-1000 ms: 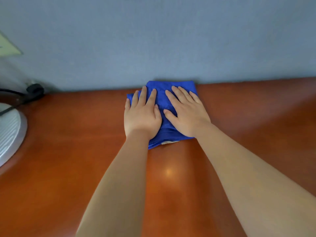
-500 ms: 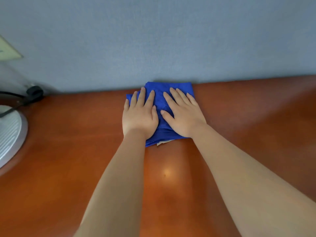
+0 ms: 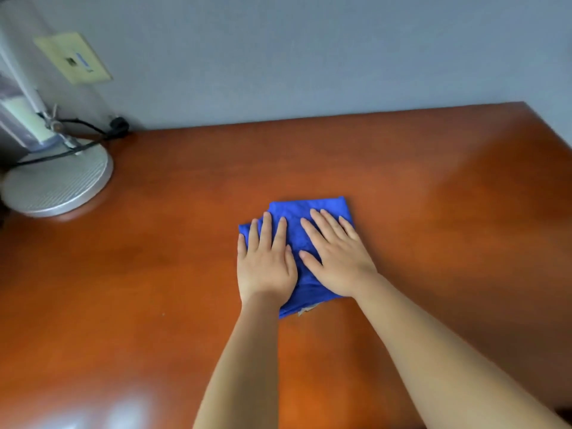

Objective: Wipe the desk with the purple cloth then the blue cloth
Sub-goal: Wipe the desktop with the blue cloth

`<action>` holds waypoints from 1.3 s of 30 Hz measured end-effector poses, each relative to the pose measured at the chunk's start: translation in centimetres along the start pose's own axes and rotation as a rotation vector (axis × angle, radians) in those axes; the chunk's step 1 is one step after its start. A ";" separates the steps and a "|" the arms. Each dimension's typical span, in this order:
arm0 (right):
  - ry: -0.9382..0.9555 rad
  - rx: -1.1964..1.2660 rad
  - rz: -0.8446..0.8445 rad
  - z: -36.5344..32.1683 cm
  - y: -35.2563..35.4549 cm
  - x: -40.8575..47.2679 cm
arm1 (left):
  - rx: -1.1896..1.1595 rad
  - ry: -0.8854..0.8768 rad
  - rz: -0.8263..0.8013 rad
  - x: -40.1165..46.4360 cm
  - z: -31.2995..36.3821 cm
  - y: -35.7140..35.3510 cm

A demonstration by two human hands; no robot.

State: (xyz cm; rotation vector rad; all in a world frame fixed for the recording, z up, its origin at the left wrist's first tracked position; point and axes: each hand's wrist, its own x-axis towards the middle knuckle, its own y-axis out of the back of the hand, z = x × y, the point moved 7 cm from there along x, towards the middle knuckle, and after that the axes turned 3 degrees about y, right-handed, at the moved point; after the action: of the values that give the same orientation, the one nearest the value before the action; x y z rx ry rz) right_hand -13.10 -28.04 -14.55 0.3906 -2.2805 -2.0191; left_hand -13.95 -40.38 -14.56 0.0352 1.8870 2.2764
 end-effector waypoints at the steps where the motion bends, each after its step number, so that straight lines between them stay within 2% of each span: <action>1: 0.000 0.008 -0.002 -0.4 -0.4 -2.0 | 0.000 -0.004 -0.005 -2.0 0.3 -0.3; 9: -0.085 -0.001 0.035 -1.1 -2.4 -14.0 | 0.033 -0.045 -0.043 -12.7 3.4 -1.8; 14: -0.093 -0.007 0.082 -1.0 -2.3 -15.4 | 0.024 -0.079 -0.084 -13.7 4.1 -2.3; 17: -0.112 0.007 0.083 -0.7 -2.3 -14.5 | 0.010 -0.112 -0.051 -12.6 4.1 -1.9; 25: -0.099 0.018 0.107 2.6 -0.9 -7.0 | -0.019 -0.100 -0.017 -4.8 4.5 -1.0; 39: -0.100 -0.004 0.159 11.0 3.8 14.0 | -0.014 -0.101 0.070 18.6 5.0 1.5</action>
State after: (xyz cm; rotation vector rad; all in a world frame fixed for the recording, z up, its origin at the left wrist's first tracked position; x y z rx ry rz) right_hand -29.57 -20.32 -13.87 0.1057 -2.2809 -2.0069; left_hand -31.69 -32.92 -14.02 0.2134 1.8466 2.2862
